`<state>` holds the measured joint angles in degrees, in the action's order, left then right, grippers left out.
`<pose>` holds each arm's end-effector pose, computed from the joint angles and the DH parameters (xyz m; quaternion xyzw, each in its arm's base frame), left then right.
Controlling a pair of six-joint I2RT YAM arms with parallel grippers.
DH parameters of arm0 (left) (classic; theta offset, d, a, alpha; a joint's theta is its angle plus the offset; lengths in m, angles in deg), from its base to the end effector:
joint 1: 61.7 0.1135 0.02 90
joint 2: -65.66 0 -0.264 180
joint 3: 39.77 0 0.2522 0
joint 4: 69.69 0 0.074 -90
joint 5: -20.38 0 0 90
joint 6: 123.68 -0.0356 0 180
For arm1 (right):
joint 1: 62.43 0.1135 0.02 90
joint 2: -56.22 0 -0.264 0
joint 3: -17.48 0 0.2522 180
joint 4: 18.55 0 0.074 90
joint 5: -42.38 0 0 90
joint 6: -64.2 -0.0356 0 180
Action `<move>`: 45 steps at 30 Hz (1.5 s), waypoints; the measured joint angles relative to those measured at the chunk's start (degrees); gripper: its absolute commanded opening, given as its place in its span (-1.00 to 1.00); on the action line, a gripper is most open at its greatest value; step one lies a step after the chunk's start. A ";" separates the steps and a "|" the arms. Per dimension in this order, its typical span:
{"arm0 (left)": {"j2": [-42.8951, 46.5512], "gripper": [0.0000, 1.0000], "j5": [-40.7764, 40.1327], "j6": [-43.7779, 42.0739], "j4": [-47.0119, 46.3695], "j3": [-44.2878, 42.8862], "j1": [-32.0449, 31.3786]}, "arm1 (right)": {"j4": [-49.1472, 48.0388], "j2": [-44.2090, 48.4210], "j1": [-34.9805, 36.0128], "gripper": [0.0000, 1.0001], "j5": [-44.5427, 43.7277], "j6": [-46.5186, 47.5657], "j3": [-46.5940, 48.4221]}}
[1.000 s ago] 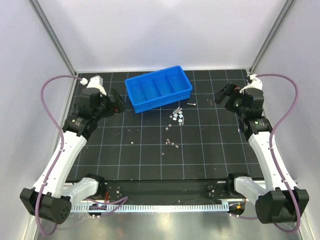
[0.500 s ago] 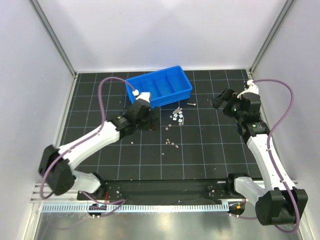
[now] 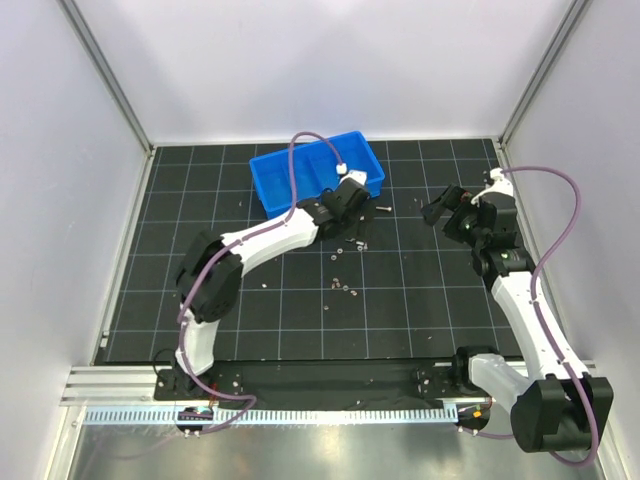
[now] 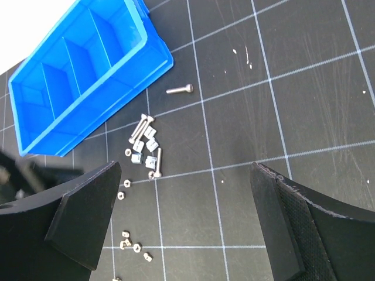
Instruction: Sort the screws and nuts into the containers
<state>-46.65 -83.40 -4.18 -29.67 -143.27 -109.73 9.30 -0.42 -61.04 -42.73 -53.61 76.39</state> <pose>0.3012 -0.3221 0.2374 0.1080 0.9241 -0.1310 0.3425 0.2254 0.0085 0.2967 0.1710 0.8282 0.1692 0.5062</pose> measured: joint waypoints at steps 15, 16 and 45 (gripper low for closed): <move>-5.64 0.75 2.43 -3.21 2.32 -7.26 3.32 | -3.78 -25.11 6.93 0.77 -1.86 12.79 9.05; -4.02 0.75 3.15 -2.69 2.73 -6.21 4.44 | -3.45 -28.44 8.26 0.75 -1.51 16.28 11.32; 19.17 0.94 6.97 -0.13 4.52 10.10 18.18 | 5.49 -62.07 10.16 0.49 11.67 57.94 41.03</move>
<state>-27.49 -76.43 -4.31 -25.14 -133.17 -91.54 14.78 -62.50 -50.88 -31.06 4.33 117.41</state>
